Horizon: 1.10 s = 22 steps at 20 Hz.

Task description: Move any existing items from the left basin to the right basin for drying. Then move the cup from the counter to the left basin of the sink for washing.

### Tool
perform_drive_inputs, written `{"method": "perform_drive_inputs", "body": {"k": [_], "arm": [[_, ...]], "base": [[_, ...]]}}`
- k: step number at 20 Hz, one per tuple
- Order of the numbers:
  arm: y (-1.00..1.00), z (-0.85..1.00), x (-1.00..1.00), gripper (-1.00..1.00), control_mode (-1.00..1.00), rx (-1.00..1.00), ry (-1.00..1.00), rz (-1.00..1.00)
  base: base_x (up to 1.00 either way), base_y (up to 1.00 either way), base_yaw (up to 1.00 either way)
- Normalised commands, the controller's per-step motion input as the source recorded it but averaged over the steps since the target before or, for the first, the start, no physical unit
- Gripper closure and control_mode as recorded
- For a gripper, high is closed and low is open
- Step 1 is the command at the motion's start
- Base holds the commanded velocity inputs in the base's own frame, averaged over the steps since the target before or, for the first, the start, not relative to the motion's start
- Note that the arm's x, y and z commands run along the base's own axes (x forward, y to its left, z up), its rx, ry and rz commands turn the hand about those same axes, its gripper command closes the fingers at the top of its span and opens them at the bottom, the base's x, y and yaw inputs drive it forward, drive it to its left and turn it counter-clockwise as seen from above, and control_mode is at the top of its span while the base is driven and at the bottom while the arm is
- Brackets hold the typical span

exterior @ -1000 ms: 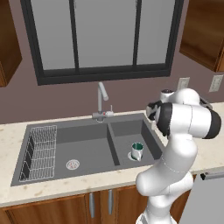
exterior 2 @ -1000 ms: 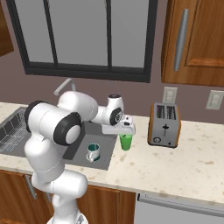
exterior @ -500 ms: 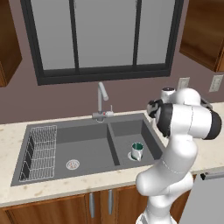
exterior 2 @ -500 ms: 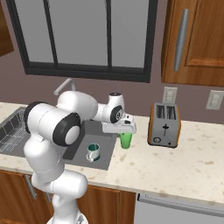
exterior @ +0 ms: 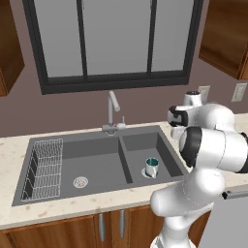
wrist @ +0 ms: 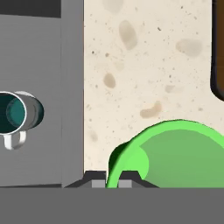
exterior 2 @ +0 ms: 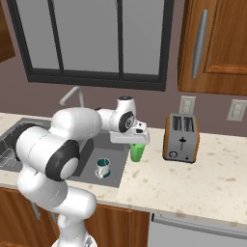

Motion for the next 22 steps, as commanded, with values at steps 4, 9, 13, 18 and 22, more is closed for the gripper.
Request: {"method": "perform_drive_inputs", "body": {"k": [4, 9, 13, 18, 22], "arm": [[0.16, 0.54, -0.16, 1.0, -1.0, 0.0, 0.0, 0.0], [0.32, 0.5, -0.14, 1.0, -1.0, 0.0, 0.0, 0.0], [0.46, 0.4, -0.13, 1.0, -1.0, 0.0, 0.0, 0.0], [0.55, 0.3, -0.14, 1.0, -1.0, 0.0, 0.01, 0.0], [0.63, 0.18, -0.18, 1.0, -1.0, 0.0, 0.02, 0.0]], "base": [[0.0, 0.0, 0.0], [0.0, 0.0, 0.0], [0.0, 0.0, 0.0], [0.0, 0.0, 0.0], [0.0, 0.0, 0.0]]}}
